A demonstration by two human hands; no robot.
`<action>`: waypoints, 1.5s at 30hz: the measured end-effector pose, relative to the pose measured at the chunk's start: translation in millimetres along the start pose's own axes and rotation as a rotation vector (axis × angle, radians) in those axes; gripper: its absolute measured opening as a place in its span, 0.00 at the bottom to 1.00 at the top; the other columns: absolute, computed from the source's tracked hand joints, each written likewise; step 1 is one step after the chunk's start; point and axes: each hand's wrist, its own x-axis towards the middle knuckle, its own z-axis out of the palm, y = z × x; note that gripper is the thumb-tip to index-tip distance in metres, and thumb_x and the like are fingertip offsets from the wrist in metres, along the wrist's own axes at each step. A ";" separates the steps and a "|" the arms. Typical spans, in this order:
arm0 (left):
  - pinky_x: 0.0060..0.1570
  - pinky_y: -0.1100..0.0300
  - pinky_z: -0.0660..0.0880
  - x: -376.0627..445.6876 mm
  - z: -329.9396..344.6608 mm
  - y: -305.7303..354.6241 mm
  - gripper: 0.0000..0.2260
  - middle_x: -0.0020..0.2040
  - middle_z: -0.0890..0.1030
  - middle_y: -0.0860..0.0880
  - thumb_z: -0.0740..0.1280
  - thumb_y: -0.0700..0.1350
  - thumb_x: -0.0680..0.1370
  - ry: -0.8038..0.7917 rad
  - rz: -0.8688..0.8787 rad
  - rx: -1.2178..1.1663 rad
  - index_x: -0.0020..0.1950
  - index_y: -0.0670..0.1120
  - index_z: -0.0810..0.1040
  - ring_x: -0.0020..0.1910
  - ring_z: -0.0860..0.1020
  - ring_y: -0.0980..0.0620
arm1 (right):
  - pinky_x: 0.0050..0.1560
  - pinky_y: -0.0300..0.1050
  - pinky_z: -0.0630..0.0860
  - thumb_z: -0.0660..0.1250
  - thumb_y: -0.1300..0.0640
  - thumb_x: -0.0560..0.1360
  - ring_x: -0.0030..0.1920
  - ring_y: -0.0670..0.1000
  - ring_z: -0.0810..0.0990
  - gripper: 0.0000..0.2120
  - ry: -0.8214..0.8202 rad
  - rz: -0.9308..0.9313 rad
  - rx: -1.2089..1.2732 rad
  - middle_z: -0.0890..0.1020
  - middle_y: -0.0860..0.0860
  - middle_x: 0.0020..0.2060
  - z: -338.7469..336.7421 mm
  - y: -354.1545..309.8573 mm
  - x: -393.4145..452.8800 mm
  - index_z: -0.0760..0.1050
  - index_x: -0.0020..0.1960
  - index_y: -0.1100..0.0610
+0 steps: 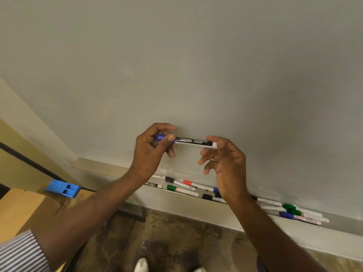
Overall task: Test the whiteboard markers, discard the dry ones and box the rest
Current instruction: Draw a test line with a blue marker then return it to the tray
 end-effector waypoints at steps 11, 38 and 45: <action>0.46 0.61 0.78 18.7 -4.0 48.6 0.12 0.43 0.83 0.55 0.64 0.54 0.79 0.095 0.096 -0.209 0.55 0.48 0.81 0.43 0.81 0.55 | 0.29 0.41 0.77 0.71 0.53 0.76 0.34 0.50 0.82 0.05 0.075 -0.197 0.144 0.85 0.52 0.37 103.8 -19.8 10.7 0.86 0.49 0.50; 0.58 0.52 0.81 21.0 27.2 86.2 0.15 0.57 0.86 0.47 0.62 0.50 0.79 0.182 -0.007 -0.728 0.59 0.41 0.75 0.58 0.84 0.44 | 0.38 0.38 0.81 0.62 0.61 0.83 0.36 0.48 0.83 0.08 0.356 -0.364 0.116 0.84 0.48 0.35 153.0 -48.6 16.3 0.78 0.47 0.59; 0.59 0.49 0.81 19.1 47.0 88.3 0.19 0.57 0.86 0.47 0.64 0.51 0.78 0.175 -0.054 -0.712 0.61 0.38 0.77 0.57 0.84 0.45 | 0.41 0.41 0.82 0.63 0.57 0.78 0.38 0.50 0.84 0.10 0.331 -0.398 0.270 0.84 0.52 0.37 134.8 -52.8 18.4 0.82 0.42 0.54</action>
